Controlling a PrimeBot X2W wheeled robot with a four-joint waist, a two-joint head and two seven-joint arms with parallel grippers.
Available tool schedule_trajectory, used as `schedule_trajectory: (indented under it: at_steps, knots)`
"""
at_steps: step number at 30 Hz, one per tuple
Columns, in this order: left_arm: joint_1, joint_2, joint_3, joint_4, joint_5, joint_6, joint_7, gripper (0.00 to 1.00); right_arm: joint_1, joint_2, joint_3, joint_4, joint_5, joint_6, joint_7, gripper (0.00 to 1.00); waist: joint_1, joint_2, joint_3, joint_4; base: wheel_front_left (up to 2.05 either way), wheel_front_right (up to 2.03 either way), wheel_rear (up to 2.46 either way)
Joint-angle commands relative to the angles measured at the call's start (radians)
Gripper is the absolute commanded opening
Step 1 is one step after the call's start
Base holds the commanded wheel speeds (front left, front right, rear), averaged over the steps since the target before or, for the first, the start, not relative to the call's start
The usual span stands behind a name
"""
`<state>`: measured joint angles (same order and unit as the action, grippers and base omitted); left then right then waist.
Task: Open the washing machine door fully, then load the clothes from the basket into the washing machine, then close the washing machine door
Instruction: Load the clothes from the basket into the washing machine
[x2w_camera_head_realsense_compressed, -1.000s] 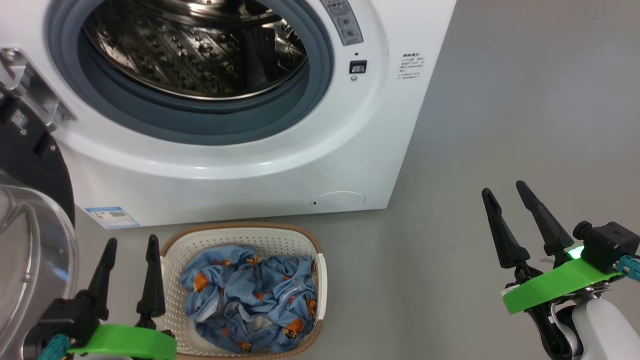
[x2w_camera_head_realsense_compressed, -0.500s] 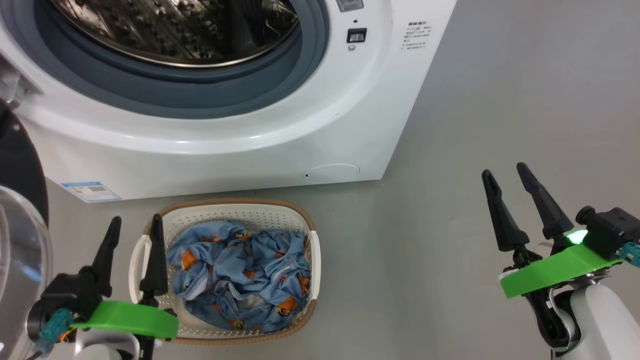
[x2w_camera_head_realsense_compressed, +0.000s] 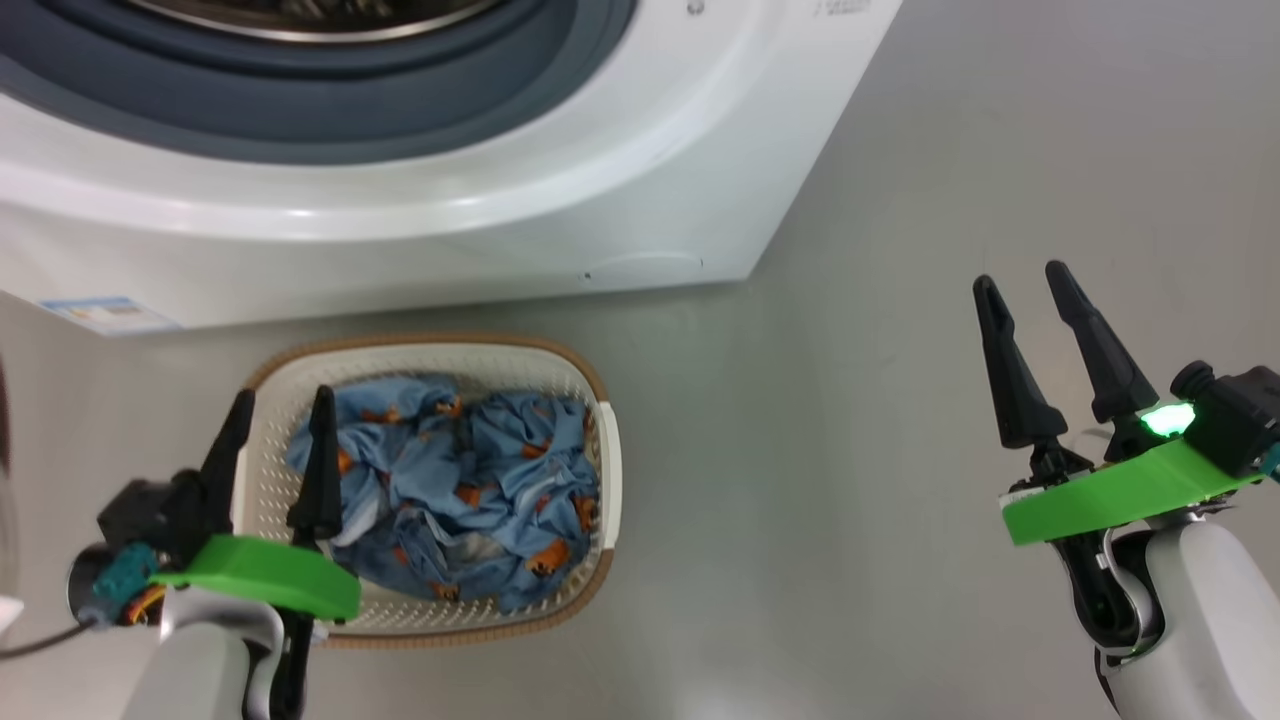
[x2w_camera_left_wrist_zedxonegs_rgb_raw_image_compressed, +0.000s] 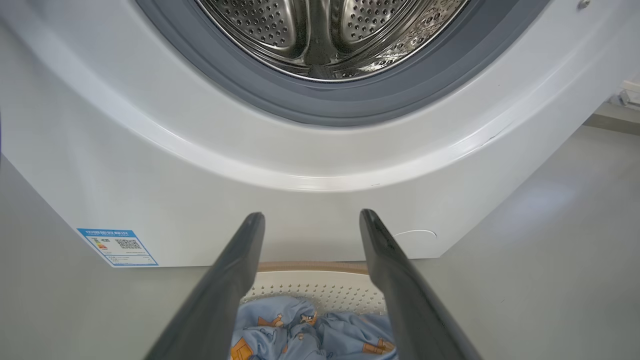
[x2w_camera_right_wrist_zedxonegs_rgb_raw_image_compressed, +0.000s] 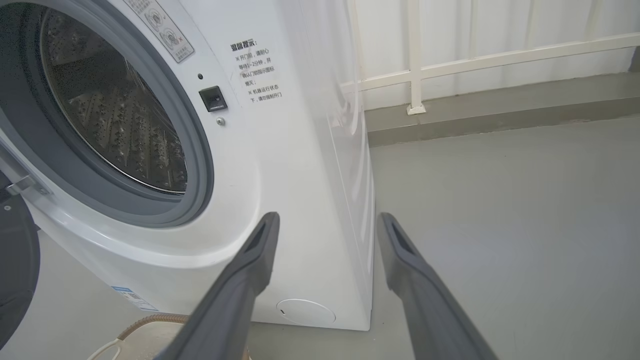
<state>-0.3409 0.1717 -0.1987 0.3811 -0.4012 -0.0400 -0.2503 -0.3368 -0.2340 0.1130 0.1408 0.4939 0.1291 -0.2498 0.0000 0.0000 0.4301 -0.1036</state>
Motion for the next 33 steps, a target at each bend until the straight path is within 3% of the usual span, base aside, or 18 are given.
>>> schedule_trajectory:
  at_steps: [1, 20, 33]
  knots:
    - [-0.026, 0.02, 0.029, -0.005, -0.006, -0.006, -0.001, 1.0, -0.008, -0.001, 0.011, -0.027, -0.009, 0.002, -0.012, 1.0, 0.0, 0.0, 0.047, -0.009, 0.0, 0.0, 0.0]
    - [-0.292, 0.035, -0.036, 0.383, -0.001, -0.073, -0.007, 1.0, -0.09, 0.032, 0.001, -0.063, -0.017, 0.002, -0.012, 1.0, 0.0, 0.0, 0.26, -0.052, 0.0, 0.0, 0.0]
    - [-0.456, 0.064, -0.07, 0.643, -0.039, -0.089, -0.006, 1.0, -0.122, 0.06, 0.001, -0.084, -0.019, 0.002, -0.012, 1.0, 0.0, 0.0, 0.376, -0.097, 0.0, 0.0, 0.0]
